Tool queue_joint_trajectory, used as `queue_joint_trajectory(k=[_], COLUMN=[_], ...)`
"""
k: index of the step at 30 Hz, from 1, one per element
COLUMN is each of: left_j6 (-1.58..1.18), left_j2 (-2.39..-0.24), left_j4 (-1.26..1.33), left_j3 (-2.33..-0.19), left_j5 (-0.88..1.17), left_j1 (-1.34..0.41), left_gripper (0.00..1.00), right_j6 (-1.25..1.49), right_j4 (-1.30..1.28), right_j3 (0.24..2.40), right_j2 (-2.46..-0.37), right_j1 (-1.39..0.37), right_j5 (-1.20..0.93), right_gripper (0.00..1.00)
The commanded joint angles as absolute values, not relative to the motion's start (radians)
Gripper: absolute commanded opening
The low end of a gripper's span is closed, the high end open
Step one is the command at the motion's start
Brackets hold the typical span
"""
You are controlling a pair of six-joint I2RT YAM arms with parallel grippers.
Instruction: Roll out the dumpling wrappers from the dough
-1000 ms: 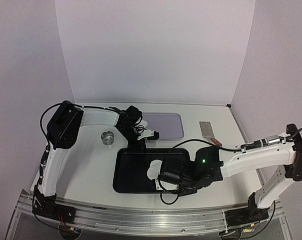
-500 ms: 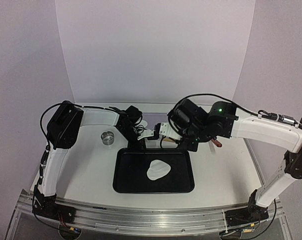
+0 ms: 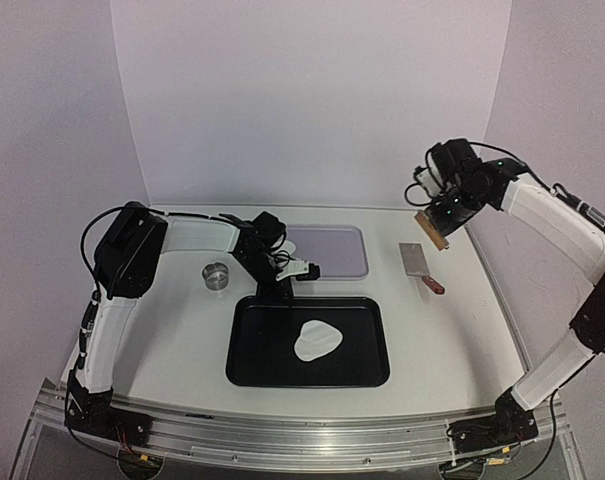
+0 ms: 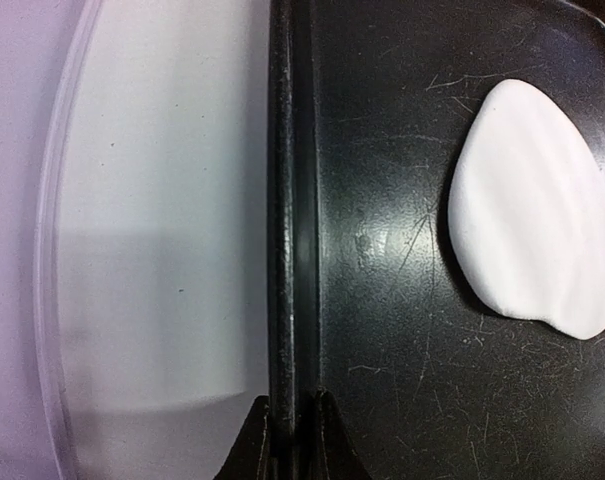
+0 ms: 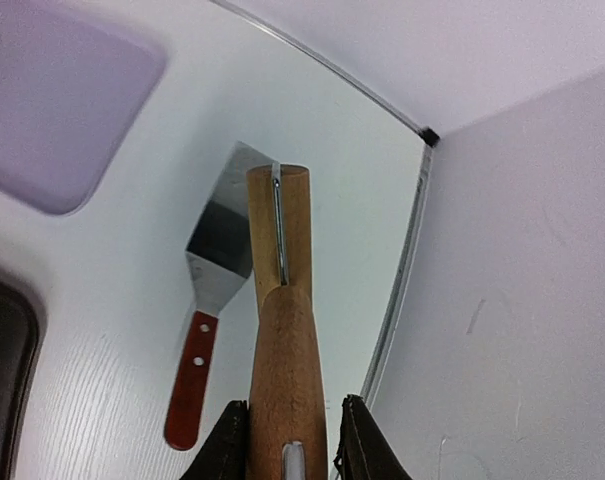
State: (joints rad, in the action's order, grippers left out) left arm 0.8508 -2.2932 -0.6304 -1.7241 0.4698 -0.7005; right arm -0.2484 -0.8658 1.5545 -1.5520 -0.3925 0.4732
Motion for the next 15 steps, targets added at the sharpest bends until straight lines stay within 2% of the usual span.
queue_joint_trajectory(k=[1,6,10,15], left_j6=[0.923,0.92,0.914,0.91], left_j2=[-2.276,-2.272,-2.273,-2.27], left_j4=[-0.647,-0.649,-0.642,-0.639], left_j3=[-1.708,-1.702,-1.707,-1.697], left_j5=[0.436,0.432,0.438,0.442], left_j1=[-0.727,-0.728,-0.727,-0.728], left_gripper=[0.0,0.0,0.0,0.0], right_j6=[0.097,0.313,0.467,0.721], right_j4=[-0.888,-0.887,-0.8,-0.582], right_j3=[1.614,1.573,1.483,1.318], right_j2=[-1.579,-1.593,-1.596,-1.511], right_j1=[-0.149,0.017,0.073,0.107], right_j5=[0.236,0.075,-0.052,-0.035], right_gripper=[0.0,0.0,0.0,0.0])
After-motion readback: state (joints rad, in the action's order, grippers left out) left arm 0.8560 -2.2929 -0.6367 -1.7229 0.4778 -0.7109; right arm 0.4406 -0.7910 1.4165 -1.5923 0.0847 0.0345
